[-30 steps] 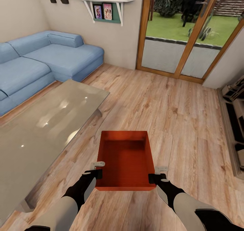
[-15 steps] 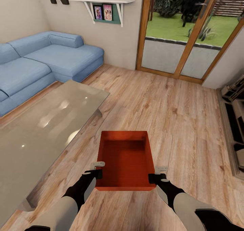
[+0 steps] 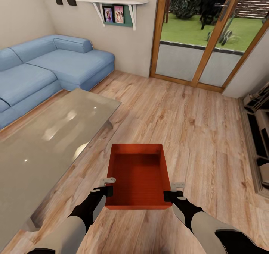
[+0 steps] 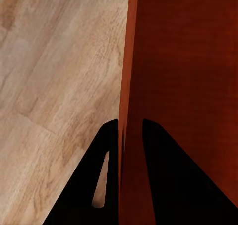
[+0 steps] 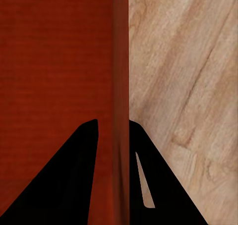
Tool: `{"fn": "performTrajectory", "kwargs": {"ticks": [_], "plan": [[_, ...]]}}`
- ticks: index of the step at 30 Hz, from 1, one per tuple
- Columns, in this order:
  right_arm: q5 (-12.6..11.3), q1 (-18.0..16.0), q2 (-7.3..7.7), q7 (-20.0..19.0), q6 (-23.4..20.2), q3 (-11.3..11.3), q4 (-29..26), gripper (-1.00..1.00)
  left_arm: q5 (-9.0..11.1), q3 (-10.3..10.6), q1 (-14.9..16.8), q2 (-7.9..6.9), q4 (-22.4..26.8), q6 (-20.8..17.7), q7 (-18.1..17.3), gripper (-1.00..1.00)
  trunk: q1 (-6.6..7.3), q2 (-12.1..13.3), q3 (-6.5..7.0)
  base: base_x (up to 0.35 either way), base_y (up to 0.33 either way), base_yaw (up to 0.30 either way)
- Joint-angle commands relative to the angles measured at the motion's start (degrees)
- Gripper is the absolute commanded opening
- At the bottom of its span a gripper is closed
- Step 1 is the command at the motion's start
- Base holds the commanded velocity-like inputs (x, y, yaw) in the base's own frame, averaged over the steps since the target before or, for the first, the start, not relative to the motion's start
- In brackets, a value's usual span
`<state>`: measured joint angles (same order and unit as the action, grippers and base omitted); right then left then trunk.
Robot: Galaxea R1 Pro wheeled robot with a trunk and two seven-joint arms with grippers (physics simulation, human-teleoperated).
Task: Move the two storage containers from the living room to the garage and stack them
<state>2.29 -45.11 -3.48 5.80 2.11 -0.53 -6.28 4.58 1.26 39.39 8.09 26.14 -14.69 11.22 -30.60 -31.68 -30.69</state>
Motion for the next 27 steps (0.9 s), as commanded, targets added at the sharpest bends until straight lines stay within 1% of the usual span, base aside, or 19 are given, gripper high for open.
{"fn": "performTrajectory", "kwargs": {"ticks": [1, 7, 27], "plan": [[0.6, -0.1, -0.02, 0.2, 0.2, -1.1, 0.0, -1.0, -0.6, 0.0, 0.0, 0.0, 0.1, -0.4, 0.7, -1.0, -0.02, -0.1, -0.06, 0.0, 0.0, 0.0], [0.6, -0.1, -0.04, 0.2, 0.1, -1.1, 0.0, -1.0, -0.6, 0.0, 0.0, -0.02, 0.1, -0.2, 0.7, -1.0, -0.02, -0.1, 0.02, 0.0, 0.0, 0.0], [0.6, -0.1, -0.13, 0.3, 0.1, -1.1, 0.0, -1.0, -0.5, -0.2, 0.0, -0.05, 0.1, -0.1, 0.6, -1.0, -0.02, -0.1, 1.83, 0.0, 0.0, 0.0]]}}
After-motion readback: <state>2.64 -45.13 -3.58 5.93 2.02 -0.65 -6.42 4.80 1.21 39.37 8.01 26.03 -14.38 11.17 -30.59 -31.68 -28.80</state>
